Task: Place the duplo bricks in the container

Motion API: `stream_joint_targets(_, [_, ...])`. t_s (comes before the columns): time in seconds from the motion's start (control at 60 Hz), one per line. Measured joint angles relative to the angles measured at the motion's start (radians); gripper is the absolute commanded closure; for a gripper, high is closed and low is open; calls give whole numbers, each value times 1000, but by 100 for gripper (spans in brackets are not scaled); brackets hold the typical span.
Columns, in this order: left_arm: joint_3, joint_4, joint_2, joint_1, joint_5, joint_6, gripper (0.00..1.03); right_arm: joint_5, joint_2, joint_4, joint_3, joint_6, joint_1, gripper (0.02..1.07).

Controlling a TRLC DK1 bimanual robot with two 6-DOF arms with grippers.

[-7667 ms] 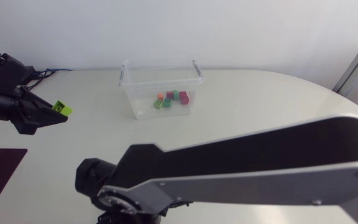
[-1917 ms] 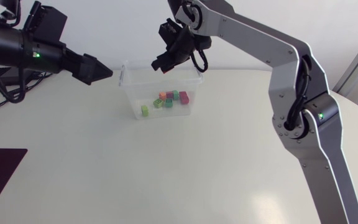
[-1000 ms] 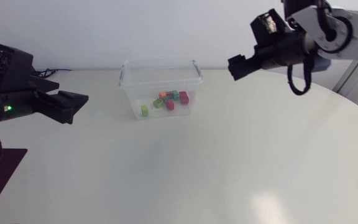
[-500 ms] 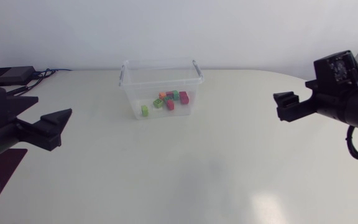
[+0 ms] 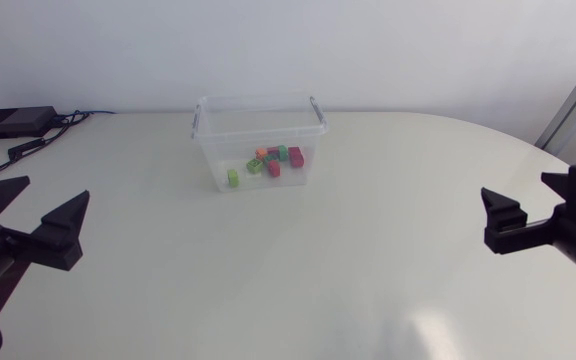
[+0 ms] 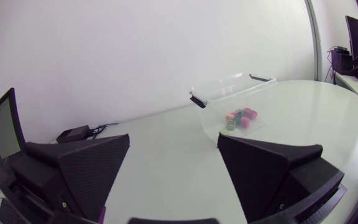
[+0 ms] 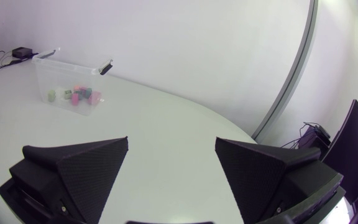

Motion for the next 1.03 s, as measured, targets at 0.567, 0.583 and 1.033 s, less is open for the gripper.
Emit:
stream_joint_targets(0.567, [-201, 81, -193, 0, -18, -132, 4, -76, -291, 128, -259, 130, -47, 7])
stream_joint_targets(0.583, [-206, 85, -199, 0, -18, -137, 4, -77, -301, 132, -269, 136, -47, 7])
stream_joint_targets(1.033, [-330, 138, -322, 0, -30, -235, 4, -124, -480, 210, -431, 241, -78, 7])
